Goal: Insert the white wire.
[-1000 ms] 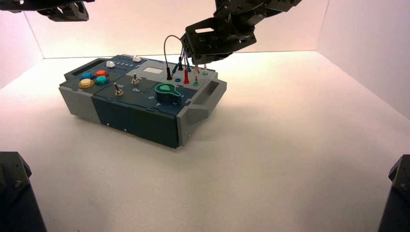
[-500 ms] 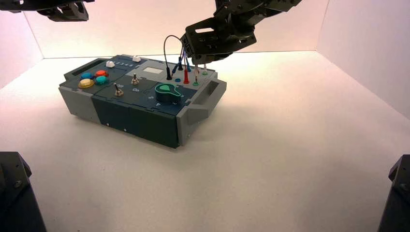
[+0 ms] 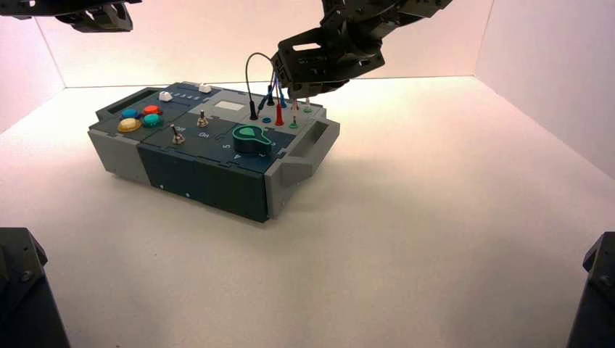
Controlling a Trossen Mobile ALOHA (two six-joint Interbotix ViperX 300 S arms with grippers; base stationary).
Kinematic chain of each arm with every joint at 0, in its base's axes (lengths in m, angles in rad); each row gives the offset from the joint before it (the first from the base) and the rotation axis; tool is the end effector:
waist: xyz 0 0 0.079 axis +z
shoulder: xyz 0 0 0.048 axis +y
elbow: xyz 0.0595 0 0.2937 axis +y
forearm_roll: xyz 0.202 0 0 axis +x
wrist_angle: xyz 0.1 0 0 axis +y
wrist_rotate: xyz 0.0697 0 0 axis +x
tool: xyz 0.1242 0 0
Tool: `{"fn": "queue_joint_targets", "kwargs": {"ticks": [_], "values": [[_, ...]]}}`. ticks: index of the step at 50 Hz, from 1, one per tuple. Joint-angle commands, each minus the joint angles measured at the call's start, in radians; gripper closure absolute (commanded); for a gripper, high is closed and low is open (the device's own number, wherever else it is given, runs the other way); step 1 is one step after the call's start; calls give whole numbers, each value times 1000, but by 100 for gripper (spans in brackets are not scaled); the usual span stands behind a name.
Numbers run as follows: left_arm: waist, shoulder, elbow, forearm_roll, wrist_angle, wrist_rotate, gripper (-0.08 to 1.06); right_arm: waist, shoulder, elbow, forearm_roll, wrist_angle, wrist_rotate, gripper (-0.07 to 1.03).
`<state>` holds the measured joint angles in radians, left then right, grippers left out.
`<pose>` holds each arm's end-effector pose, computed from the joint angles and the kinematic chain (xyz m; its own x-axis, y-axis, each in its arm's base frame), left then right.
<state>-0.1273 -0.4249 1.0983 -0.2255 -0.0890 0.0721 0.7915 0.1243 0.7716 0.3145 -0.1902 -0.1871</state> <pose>0.3285 -0.0382 0.1235 0.8284 -0.0860 -0.5535 0.0258 0.9930 -0.1157 0.3105 0.2982 0.0484 0.5714 0.4952 -0.6544 -0.6180 0.7843 0.0539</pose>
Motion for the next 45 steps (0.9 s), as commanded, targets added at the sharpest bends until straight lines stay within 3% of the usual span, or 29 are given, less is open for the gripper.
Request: {"fn": "queue_joint_targets", "kwargs": {"ticks": [1,27,45], "values": [[9,-5,-15,2,-11,2,101,-2,-20,-25,-2,-5,0,98],[9,-6,-15,2,-11,2,101,2,-14,-37,-3,80,0,98],[9,-6,-15,0,-11,2,101,3,-11,-40,-3,80,-3,98]]}}
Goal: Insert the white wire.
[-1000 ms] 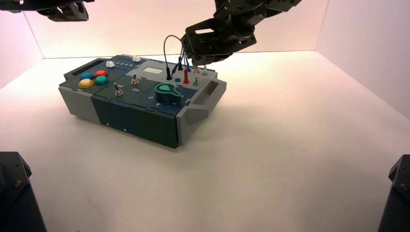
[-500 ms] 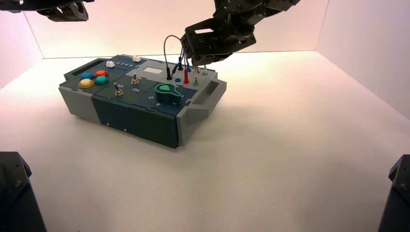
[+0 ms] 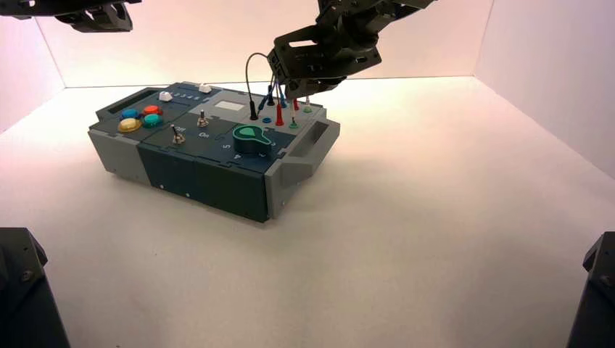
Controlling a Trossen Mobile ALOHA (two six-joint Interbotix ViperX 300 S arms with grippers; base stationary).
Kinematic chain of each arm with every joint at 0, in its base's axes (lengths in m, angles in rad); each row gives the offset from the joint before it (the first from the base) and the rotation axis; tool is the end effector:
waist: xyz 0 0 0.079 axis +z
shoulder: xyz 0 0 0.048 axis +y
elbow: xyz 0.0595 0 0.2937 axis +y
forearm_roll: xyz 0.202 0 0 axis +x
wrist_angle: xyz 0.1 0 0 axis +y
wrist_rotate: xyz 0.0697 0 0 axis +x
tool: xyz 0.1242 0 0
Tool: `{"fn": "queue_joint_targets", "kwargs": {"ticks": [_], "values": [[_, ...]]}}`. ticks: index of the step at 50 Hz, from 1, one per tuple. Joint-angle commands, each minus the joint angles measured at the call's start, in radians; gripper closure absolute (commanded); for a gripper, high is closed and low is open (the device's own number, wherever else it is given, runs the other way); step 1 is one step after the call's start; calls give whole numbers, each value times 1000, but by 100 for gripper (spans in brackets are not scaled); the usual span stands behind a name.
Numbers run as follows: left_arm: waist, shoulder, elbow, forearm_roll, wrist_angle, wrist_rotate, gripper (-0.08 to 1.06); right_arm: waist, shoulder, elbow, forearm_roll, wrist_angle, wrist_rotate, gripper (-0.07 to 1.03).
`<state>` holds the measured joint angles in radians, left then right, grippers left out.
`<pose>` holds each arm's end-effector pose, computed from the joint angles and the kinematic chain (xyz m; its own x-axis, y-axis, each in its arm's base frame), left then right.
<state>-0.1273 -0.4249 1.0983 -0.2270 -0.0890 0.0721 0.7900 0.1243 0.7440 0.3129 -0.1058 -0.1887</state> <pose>0.3285 -0.0381 0.1235 0.8284 -0.0859 -0.5535 0.0249 0.9928 -0.1168 0.3072 0.3010 0.0460 0.5293 0.4880 -0.6940 -0.6286 0.7750 0.0656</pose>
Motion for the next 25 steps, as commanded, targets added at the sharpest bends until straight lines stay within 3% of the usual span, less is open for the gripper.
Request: {"fn": "queue_joint_targets", "kwargs": {"ticks": [1,25], "values": [[9,-6,-15,3,-11,2,101,5,-11,-12,-2,-5,-2,98],[9,-5,-15,2,-11,2,101,2,0,-18,-5,-31,-3,98]]}}
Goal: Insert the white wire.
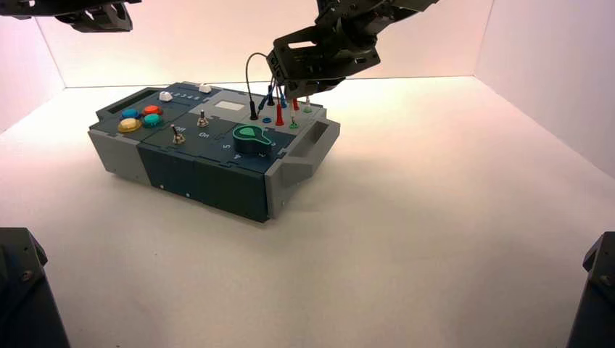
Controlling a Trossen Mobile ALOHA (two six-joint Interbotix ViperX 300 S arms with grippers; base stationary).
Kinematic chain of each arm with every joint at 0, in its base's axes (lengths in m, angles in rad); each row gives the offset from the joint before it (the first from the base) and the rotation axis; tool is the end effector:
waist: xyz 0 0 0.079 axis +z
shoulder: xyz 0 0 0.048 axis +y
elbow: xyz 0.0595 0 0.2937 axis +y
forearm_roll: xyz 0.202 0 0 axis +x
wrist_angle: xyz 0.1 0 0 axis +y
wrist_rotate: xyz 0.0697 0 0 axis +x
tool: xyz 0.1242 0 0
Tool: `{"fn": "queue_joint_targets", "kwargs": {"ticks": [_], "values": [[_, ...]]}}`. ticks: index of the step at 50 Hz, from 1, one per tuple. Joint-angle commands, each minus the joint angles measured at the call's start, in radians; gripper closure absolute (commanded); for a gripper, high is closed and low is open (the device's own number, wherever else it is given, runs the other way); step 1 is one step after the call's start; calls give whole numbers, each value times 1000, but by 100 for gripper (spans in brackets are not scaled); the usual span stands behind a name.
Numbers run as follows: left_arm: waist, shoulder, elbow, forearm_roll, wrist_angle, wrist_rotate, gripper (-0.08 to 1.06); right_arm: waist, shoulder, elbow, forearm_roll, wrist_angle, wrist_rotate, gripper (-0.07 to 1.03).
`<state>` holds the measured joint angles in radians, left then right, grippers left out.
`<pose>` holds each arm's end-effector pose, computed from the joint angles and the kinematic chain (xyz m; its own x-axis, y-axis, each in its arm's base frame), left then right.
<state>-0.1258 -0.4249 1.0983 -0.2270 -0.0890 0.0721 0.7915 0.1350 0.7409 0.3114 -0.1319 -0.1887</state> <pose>0.3285 -0.0376 0.1235 0.8286 -0.0846 -0.5535 0.0234 0.9929 -0.1168 0.3103 0.3030 0.0459 0.5423 0.4917 -0.6813 -0.6277 0.7761 0.0604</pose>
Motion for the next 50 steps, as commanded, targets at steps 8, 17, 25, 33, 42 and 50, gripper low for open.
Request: {"fn": "queue_joint_targets", "kwargs": {"ticks": [8,17,25,33,42,50], "values": [[9,-5,-15,3,-11,2,101,0,-15,-15,-3,-14,-3,98],[12,-6,-15,3,-11,2,101,0,-31,0,-3,-37,-2,98],[18,-5,-14,3,-9,2,101,-2,-44,15,-3,-58,-2,98],[18,-6,-14,3,-11,2,101,0,-48,17,-3,-60,-2,98],[18,-6,-14,3,-11,2,101,0,-48,17,-5,-67,-3,98],[18,-5,-14,3,-9,2,101,0,-49,17,-11,-75,-3,98]]}}
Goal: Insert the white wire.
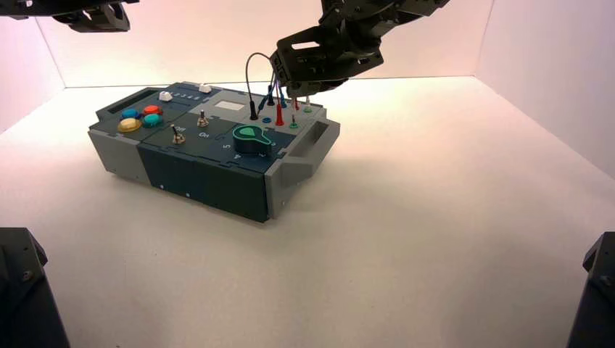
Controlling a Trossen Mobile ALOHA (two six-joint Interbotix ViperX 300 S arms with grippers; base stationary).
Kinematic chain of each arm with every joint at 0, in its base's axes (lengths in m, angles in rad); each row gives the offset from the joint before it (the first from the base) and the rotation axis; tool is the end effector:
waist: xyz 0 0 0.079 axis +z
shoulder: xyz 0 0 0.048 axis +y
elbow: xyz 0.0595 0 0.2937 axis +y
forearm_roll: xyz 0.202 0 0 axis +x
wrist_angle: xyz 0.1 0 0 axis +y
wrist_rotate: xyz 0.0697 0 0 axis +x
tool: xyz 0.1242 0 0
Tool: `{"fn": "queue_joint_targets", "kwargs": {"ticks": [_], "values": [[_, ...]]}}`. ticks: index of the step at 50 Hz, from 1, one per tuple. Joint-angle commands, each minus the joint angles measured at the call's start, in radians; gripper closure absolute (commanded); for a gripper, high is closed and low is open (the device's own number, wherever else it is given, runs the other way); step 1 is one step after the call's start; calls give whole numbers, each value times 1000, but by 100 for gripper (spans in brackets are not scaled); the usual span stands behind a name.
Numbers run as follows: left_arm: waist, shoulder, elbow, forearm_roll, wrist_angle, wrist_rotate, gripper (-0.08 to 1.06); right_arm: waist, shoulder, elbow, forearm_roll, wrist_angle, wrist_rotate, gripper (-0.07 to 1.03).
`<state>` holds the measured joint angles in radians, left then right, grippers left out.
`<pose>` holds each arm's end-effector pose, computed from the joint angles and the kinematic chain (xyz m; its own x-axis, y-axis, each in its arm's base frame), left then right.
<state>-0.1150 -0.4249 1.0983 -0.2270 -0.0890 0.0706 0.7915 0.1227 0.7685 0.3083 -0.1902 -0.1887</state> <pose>0.3289 -0.0341 0.1235 0.8294 -0.0757 -0.5535 0.0118 0.9929 -0.1181 0.3113 0.2993 0.0502 0.5730 0.4984 -0.6506 -0.6229 0.7807 0.0494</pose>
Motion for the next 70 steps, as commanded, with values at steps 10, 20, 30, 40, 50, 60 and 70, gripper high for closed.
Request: {"fn": "queue_joint_targets", "kwargs": {"ticks": [10,20,30,40,50,60,70], "values": [[6,-5,-14,3,-9,3,101,0,-34,-9,-12,-21,-3,98],[8,-5,-14,3,-9,3,101,0,-34,-9,-12,-18,-3,98],[8,-6,-14,3,-9,3,101,0,-29,-8,-14,-15,-3,98],[8,-5,-14,3,-9,3,101,0,-18,-14,-31,6,-3,98],[8,-5,-12,3,-11,3,101,0,-14,-18,-31,28,-3,98],[8,-6,-12,3,-11,3,101,0,-14,-18,-31,40,-3,98],[8,-6,-14,3,-9,3,101,5,-23,-14,-31,80,0,98]]}}
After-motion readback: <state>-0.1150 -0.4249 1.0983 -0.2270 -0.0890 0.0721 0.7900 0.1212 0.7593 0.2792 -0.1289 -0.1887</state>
